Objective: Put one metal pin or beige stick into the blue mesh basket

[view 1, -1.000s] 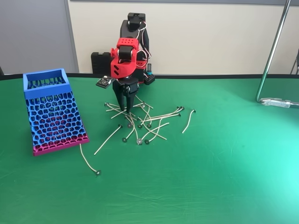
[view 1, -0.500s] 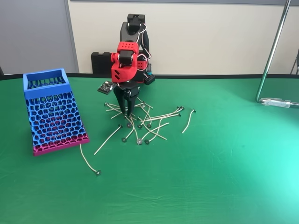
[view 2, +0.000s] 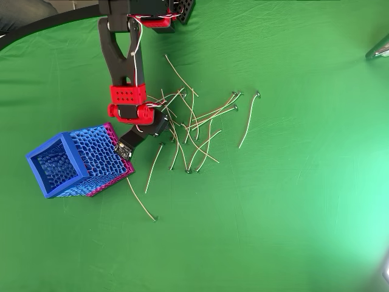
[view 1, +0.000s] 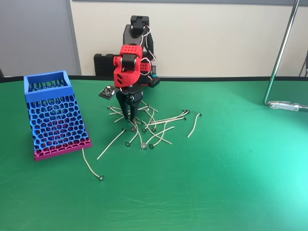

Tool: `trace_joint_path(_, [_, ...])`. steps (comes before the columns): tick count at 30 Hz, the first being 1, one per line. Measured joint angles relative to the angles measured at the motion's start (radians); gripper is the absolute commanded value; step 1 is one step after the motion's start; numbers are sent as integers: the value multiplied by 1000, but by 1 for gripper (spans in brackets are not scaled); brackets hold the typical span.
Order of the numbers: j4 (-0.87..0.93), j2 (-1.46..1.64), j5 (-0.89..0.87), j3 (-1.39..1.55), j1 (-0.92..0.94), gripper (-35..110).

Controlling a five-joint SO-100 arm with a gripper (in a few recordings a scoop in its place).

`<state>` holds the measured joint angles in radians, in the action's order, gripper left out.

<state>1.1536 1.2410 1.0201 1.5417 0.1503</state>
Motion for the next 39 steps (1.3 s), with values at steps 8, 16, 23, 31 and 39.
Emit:
trace_joint_path(8, [0, -11, 0, -9, 3, 1])
trace_joint_path(16, [-21, 8, -5, -2, 2, 1])
trace_joint_path(23, [-195, 278, -87, 160, -35, 1])
trace_joint_path(31, [-537, 603, -164, 385, -49, 1])
trace_joint_path(39, [-927, 719, -210, 509, 12, 1])
